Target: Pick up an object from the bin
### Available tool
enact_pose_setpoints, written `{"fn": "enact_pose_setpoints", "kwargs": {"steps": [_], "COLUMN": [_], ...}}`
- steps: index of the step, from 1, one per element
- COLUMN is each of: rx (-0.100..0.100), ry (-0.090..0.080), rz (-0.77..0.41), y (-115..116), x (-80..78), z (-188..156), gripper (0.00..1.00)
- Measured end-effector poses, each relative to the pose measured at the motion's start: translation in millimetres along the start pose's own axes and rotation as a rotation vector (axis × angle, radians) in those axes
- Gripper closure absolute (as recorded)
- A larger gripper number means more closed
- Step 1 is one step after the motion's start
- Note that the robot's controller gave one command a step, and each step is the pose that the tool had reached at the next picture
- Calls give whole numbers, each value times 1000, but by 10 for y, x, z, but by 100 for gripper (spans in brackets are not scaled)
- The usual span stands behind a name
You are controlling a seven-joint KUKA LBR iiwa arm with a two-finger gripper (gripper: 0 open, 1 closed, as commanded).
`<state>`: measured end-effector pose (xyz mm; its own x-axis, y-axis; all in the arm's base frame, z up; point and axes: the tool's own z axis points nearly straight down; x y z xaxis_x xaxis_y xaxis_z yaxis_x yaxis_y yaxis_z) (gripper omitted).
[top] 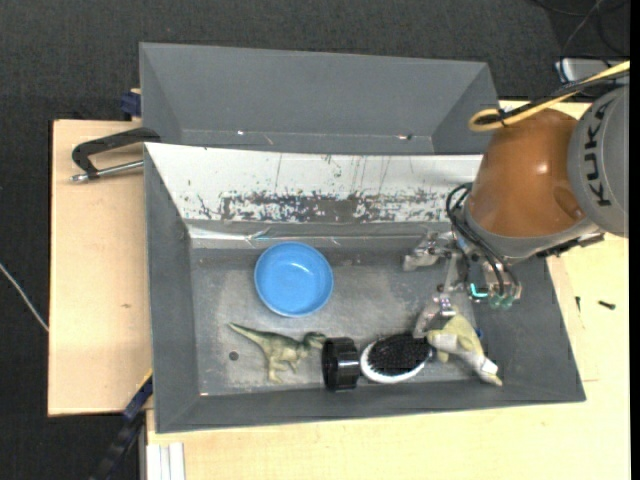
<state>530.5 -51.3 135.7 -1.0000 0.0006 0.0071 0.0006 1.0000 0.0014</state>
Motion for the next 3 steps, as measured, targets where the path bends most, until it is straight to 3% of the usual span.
{"fn": "enact_pose_setpoints", "kwargs": {"steps": [1,2,3], "rx": [3,-1,-3], "ry": [-34,-19,-16], "rz": [-100,-227,-275], "y": [284,1132,2196], "x": [114,42,-75], "z": [326,328,141], "gripper": [0,0,0]}}
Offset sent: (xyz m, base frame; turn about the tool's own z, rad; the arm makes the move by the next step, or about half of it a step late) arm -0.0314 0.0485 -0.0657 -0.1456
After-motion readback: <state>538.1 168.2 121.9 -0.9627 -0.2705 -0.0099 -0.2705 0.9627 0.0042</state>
